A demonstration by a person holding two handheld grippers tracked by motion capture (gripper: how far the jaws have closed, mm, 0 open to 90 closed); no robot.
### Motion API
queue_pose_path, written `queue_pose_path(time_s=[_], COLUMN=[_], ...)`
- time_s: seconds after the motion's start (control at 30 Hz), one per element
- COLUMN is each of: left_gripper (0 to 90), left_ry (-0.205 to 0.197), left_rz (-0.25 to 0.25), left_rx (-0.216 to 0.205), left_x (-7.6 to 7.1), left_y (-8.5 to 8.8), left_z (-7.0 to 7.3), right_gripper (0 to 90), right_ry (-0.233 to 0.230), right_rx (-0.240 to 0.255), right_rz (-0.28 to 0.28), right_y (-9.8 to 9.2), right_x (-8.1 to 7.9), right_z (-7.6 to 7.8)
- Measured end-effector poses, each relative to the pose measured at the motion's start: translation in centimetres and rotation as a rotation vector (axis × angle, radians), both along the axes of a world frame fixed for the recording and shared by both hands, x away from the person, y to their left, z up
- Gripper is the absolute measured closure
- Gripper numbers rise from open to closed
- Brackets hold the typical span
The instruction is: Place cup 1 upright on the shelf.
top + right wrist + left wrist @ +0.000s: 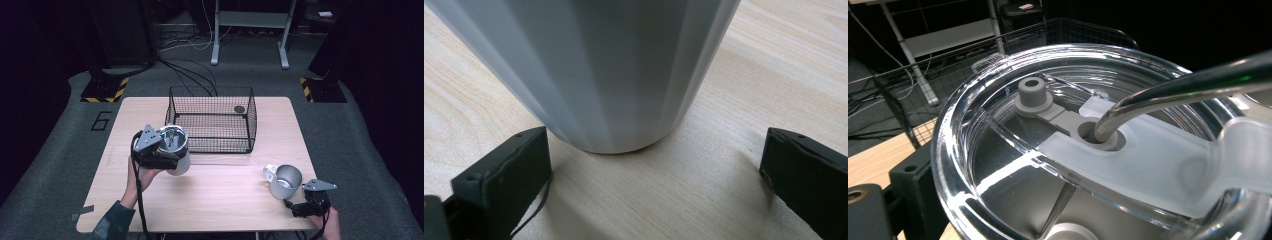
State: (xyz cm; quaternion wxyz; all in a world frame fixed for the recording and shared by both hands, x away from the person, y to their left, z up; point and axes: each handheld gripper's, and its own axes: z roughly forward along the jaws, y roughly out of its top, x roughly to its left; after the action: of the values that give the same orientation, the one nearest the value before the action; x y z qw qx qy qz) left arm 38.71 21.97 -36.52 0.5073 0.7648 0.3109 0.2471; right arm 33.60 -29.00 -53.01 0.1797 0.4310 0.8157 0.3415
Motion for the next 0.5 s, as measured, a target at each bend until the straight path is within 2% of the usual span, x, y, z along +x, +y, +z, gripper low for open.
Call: queue_pose_path(time_s=[0.13, 0.33, 0.47, 0.5], left_gripper=[3.9, 3.9, 3.9, 3.9], left_ry=[-0.014, -0.018, -0.004, -0.013], left_rz=[0.002, -0.013, -0.029, -0.024], left_rx=[-0.005, -0.003, -0.002, -0.011], left_x=[0.1, 0.4, 0.6, 0.7], left_y=[-0.5, -0.8, -0.9, -1.0], left_z=[0.3, 0.9, 1.7, 1.8], right_gripper=[0.0, 0.0, 0.0, 0.0], right_ry=[0.002, 0.002, 0.002, 0.002], right_rx=[0.002, 0.003, 0.001, 0.002], right_rz=[-0.002, -0.003, -0.001, -0.002], right_y=[0.0, 0.0, 0.0, 0.0], right_x=[0.0, 0.0, 0.0, 0.0], right_z=[0.0, 0.0, 0.0, 0.0])
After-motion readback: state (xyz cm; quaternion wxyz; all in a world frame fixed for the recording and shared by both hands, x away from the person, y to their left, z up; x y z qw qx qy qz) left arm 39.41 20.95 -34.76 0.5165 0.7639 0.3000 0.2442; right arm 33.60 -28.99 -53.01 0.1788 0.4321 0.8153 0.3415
